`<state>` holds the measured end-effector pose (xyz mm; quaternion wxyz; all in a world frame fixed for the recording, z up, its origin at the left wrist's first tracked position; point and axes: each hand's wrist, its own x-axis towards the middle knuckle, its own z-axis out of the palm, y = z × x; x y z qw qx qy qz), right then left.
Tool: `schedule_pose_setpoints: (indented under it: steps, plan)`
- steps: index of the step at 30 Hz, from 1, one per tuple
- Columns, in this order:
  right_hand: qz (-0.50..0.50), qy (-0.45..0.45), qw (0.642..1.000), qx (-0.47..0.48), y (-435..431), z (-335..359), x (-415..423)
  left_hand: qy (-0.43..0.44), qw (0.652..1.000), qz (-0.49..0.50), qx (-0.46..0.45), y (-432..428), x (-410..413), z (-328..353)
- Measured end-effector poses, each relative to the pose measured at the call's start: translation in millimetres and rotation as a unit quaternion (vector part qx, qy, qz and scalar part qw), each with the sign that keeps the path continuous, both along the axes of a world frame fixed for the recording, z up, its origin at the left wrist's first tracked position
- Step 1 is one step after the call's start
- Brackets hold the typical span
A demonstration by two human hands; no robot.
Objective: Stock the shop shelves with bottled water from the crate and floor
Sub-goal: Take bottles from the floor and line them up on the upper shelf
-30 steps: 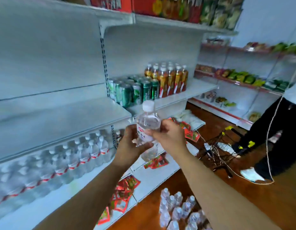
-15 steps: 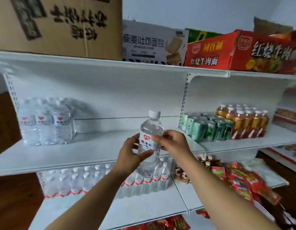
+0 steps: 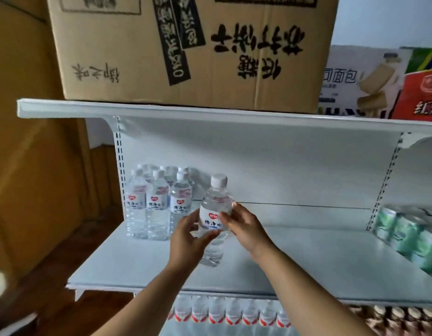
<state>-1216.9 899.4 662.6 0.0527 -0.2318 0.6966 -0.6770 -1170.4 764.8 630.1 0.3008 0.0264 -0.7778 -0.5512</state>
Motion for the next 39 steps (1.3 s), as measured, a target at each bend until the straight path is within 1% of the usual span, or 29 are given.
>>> schedule_pose_setpoints:
  steps: [2, 5, 9, 13, 18, 20, 24, 27, 32, 39]
  plan:
    - [0.023, -0.023, 0.999, 0.019, -13, -7, -15, -0.004, 1.000, 0.017, -0.013, -11, -17, -5]
    - [0.022, -0.047, 0.999, 0.012, -25, -19, -47, -0.023, 0.999, 0.029, -0.016, -22, -46, -16]
    - [0.019, -0.045, 0.999, 0.015, -34, -30, -93, -0.042, 0.998, 0.056, 0.004, -23, -85, -25]
    - [0.020, -0.033, 0.999, 0.014, -37, -41, -143, -0.042, 0.993, 0.100, 0.042, -10, -120, -27]
    - [0.043, -0.047, 0.998, 0.012, -44, -53, -183, -0.067, 0.986, 0.146, 0.049, -6, -157, -40]
    - [0.042, -0.049, 0.998, 0.007, -50, -57, -193, -0.081, 0.985, 0.149, 0.041, -7, -163, -45]
    - [0.042, -0.041, 0.998, -0.001, -62, -59, -205, -0.134, 0.982, 0.135, -0.001, -5, -165, -43]
    - [0.034, -0.009, 0.999, 0.016, -73, -61, -209, -0.150, 0.979, 0.140, 0.006, -2, -170, -43]
    - [-0.040, 0.013, 0.999, 0.007, -81, -72, -212, -0.161, 0.976, 0.147, 0.008, 3, -175, -42]
    - [-0.070, 0.051, 0.996, -0.008, -85, -78, -211, -0.172, 0.971, 0.163, 0.020, 12, -172, -39]
